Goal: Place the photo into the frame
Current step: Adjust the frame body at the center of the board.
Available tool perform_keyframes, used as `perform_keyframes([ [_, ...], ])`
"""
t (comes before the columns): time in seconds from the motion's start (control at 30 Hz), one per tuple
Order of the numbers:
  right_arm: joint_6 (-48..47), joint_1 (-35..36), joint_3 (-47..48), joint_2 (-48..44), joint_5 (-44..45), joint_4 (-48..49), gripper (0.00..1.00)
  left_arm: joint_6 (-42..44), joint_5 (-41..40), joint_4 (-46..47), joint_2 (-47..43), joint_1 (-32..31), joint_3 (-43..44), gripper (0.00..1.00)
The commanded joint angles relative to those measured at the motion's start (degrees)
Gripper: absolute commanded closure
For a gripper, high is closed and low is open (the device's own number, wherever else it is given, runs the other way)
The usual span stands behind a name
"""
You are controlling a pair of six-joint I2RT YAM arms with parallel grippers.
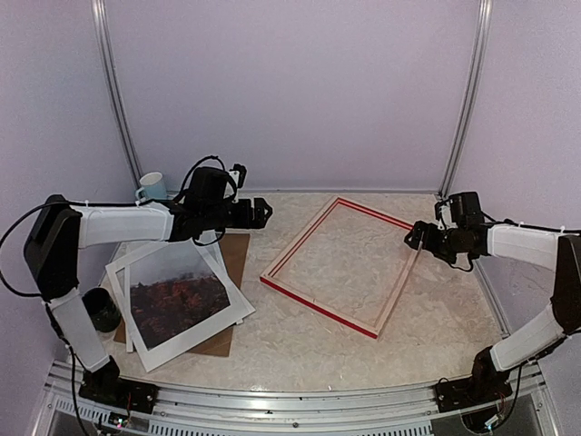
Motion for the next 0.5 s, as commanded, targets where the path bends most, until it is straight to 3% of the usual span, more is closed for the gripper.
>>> perform_keyframes([
  [0.0, 0.8, 1.3, -0.3, 2.1, 0.2, 2.0, 0.01, 0.4, 2.4, -2.4, 3.9, -2.4, 3.7, 0.01],
  [0.47, 0.6, 2.0, -0.7, 6.6, -2.3, 3.7, 0.01, 0.9, 14.0, -5.9, 12.3, -4.0, 7.1, 0.01],
])
